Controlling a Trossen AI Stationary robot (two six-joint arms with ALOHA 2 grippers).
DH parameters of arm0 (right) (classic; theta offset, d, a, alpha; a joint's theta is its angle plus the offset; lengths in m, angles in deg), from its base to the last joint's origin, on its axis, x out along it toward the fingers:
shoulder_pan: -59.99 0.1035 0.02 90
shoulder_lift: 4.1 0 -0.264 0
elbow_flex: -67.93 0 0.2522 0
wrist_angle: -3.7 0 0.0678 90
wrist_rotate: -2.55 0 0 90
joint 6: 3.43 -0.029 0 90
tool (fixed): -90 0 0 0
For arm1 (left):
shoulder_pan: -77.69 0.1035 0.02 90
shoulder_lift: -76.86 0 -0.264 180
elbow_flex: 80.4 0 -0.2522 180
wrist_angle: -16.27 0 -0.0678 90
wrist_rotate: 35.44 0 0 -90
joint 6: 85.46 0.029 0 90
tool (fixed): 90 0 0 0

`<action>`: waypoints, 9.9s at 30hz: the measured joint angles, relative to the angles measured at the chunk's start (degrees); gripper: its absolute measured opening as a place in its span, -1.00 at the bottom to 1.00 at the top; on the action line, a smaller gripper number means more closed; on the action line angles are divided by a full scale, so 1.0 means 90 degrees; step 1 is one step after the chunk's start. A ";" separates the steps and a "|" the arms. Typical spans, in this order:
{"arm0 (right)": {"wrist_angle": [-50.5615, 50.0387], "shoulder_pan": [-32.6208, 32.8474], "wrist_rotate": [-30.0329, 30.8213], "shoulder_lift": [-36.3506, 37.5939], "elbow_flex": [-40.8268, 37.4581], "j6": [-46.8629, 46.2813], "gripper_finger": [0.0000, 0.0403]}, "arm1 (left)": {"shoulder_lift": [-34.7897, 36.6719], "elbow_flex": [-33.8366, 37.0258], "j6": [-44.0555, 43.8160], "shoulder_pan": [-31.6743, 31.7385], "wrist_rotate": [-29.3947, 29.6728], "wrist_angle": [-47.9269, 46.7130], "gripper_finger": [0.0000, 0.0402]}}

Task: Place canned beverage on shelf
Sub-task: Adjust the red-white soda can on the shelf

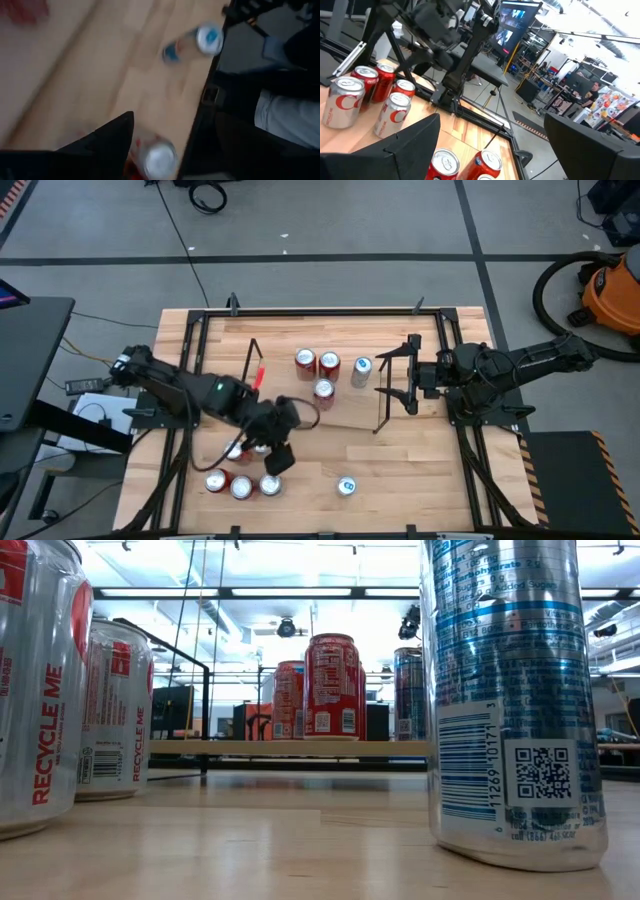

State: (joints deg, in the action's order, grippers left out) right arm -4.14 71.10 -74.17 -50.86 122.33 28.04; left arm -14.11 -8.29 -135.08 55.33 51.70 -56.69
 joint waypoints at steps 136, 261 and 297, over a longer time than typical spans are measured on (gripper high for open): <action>0.0613 -0.0937 -0.0601 -0.0136 0.0000 0.0518 0.83 | -0.1933 -0.0006 0.2823 0.2371 0.1123 0.1357 0.96; 0.0616 -0.0826 -0.0648 -0.0136 -0.0005 0.0499 0.83 | -0.0226 0.0005 0.1550 0.2888 0.2839 -0.1952 0.57; 0.0639 -0.0699 -0.0672 -0.0139 0.0007 0.0462 0.83 | 0.1199 0.2878 0.2883 0.4259 0.1368 0.1007 0.57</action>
State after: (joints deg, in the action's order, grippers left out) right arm 1.61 64.81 -80.22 -52.11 122.40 32.20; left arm -3.32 17.62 -109.13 93.66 64.01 -47.62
